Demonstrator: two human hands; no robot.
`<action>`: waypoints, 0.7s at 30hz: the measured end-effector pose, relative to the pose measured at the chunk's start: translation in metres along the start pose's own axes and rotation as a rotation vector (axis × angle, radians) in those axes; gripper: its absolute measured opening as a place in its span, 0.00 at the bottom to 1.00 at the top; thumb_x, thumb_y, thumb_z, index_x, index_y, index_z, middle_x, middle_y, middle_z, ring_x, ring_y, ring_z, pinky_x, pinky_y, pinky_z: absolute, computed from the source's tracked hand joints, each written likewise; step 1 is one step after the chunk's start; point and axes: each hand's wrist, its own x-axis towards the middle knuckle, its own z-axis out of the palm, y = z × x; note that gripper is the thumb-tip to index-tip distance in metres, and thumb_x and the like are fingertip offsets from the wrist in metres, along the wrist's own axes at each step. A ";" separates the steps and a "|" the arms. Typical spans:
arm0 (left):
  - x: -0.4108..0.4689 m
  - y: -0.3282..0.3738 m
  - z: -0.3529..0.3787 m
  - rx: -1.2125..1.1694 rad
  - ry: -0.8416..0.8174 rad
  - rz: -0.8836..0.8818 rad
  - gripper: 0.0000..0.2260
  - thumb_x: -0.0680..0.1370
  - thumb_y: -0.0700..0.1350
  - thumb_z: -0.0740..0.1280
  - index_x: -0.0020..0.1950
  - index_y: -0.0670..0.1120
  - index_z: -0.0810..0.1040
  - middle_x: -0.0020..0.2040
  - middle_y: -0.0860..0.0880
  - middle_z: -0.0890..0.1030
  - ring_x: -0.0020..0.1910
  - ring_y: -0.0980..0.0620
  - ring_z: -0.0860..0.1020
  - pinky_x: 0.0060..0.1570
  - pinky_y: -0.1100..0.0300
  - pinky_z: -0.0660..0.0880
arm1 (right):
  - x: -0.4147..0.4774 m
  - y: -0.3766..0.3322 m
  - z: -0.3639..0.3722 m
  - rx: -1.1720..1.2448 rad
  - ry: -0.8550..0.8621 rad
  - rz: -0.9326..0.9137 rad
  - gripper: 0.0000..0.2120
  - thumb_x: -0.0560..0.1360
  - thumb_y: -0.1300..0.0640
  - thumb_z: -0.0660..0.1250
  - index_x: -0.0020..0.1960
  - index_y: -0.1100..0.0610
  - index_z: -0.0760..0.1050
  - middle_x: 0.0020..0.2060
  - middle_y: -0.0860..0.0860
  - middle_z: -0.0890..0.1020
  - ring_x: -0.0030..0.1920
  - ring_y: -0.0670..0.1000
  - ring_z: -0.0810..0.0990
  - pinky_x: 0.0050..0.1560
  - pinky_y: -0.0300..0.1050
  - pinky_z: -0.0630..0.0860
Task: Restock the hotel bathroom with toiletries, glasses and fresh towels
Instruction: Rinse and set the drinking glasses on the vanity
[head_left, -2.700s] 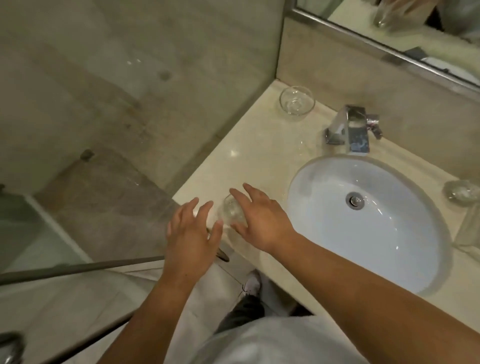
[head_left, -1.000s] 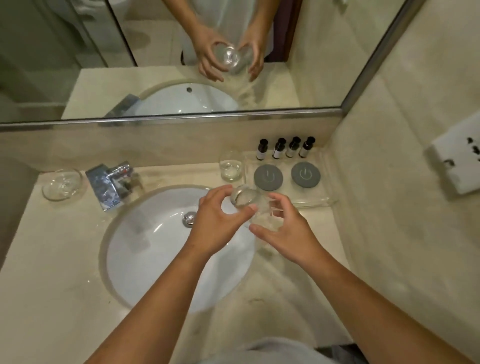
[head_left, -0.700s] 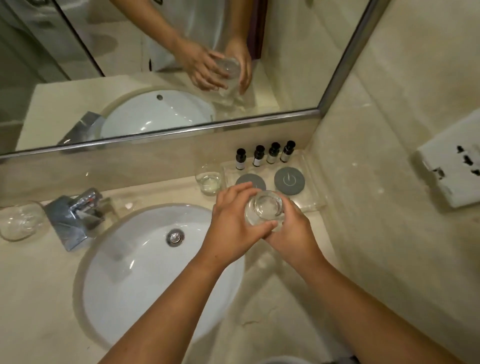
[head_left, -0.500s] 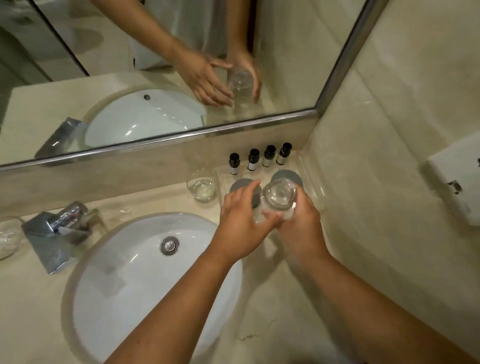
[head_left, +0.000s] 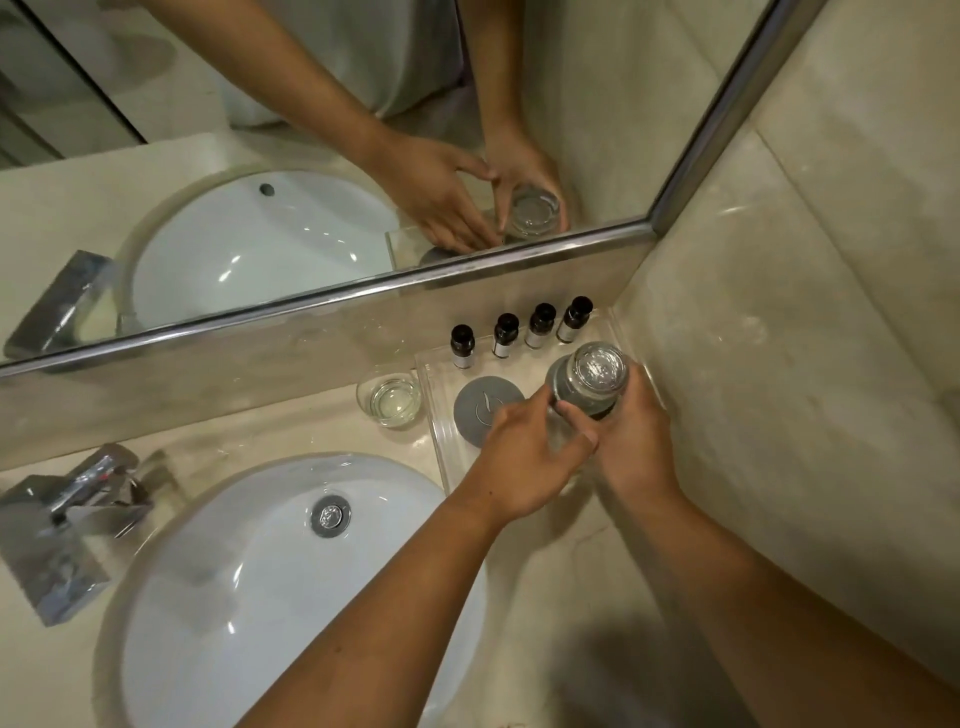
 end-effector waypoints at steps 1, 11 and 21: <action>0.002 -0.001 0.001 -0.001 -0.009 0.001 0.21 0.82 0.57 0.65 0.74 0.59 0.67 0.68 0.56 0.77 0.69 0.50 0.65 0.64 0.52 0.65 | 0.000 -0.001 0.000 -0.005 -0.001 -0.011 0.34 0.68 0.51 0.83 0.69 0.51 0.73 0.58 0.47 0.83 0.58 0.48 0.83 0.59 0.50 0.80; 0.009 -0.005 0.003 0.144 -0.047 0.026 0.22 0.81 0.62 0.61 0.72 0.54 0.68 0.64 0.53 0.78 0.69 0.47 0.67 0.68 0.45 0.68 | 0.002 -0.004 -0.002 -0.041 -0.034 -0.002 0.33 0.70 0.52 0.82 0.70 0.52 0.71 0.59 0.47 0.82 0.58 0.50 0.83 0.60 0.49 0.80; -0.034 -0.026 -0.026 0.431 0.124 0.165 0.29 0.82 0.65 0.57 0.80 0.52 0.64 0.75 0.54 0.71 0.75 0.51 0.63 0.74 0.49 0.62 | -0.046 0.000 -0.032 -0.092 -0.008 0.068 0.36 0.76 0.46 0.75 0.79 0.53 0.66 0.76 0.53 0.72 0.76 0.53 0.70 0.75 0.53 0.68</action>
